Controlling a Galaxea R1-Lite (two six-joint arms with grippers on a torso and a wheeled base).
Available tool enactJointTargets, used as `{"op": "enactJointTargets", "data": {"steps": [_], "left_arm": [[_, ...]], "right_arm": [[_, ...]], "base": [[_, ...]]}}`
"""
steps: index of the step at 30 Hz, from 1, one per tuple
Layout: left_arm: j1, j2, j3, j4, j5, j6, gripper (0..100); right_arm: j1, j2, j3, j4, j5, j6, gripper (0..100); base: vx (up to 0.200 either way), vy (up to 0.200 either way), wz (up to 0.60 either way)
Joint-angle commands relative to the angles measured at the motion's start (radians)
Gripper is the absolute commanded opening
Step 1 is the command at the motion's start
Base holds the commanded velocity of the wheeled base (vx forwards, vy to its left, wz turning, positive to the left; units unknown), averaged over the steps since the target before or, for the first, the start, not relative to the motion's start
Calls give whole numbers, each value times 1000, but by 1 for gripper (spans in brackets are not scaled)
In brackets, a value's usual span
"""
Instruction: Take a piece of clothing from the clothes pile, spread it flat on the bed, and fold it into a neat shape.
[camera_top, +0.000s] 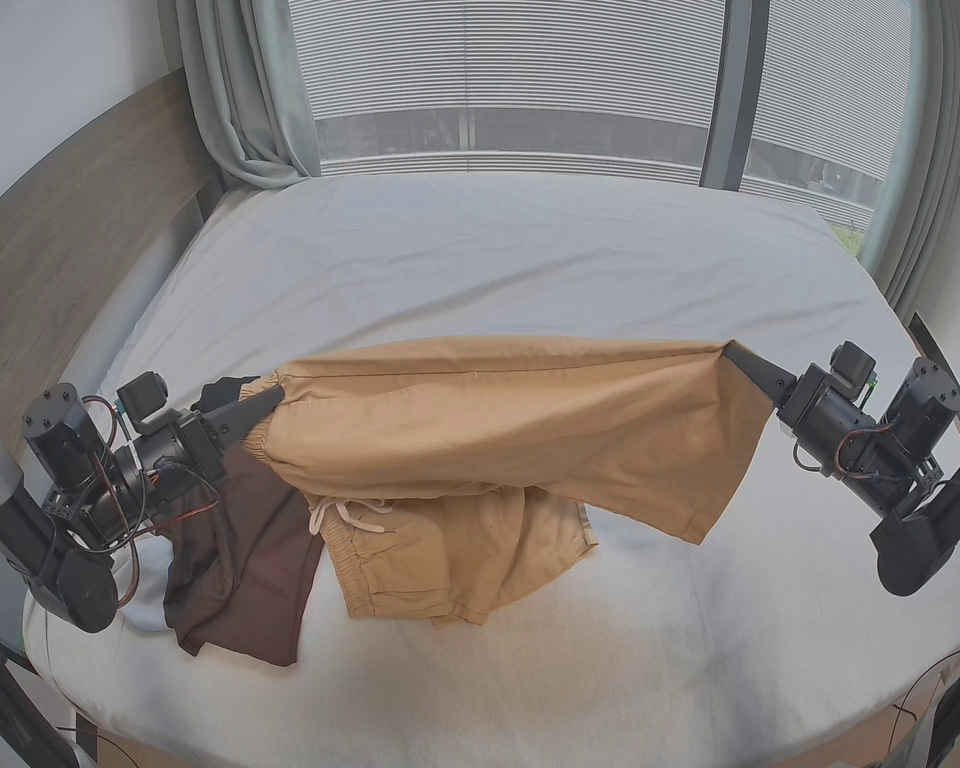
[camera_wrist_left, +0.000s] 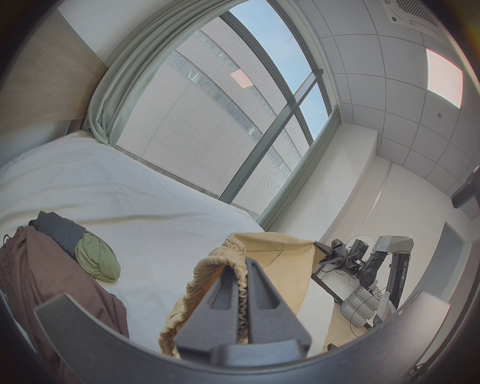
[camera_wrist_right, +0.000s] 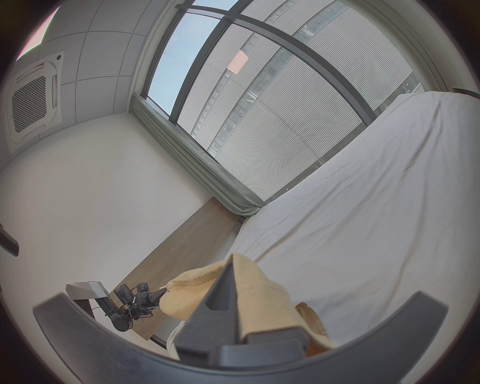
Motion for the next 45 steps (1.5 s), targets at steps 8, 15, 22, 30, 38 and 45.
{"op": "enactJointTargets", "data": {"steps": [8,15,22,30,38,45], "left_arm": [[4,3,-13,-1,4,-4,0],[7,3,-14,-1,4,-6,0],[10,4,-21,-1,4,-6,0],[7,-2,-39,-1,18,-7,0],[1,15,-60,1,114,-10,0],[-9,59,-88,1,173,-29,0]], "right_arm": [[-17,-1,-5,-1,0,8,0],[-29,-1,-11,-1,0,8,0],[-40,1,-14,-1,3,13,0],[-19,7,-19,-1,-5,10,0],[-31,142,-123,-1,-8,10,0],[-36,237,-231,10,-9,10,0]], "base": [[0,0,0],[0,0,0],[0,0,0],[0,0,0],[0,0,0],[0,0,0]]}}
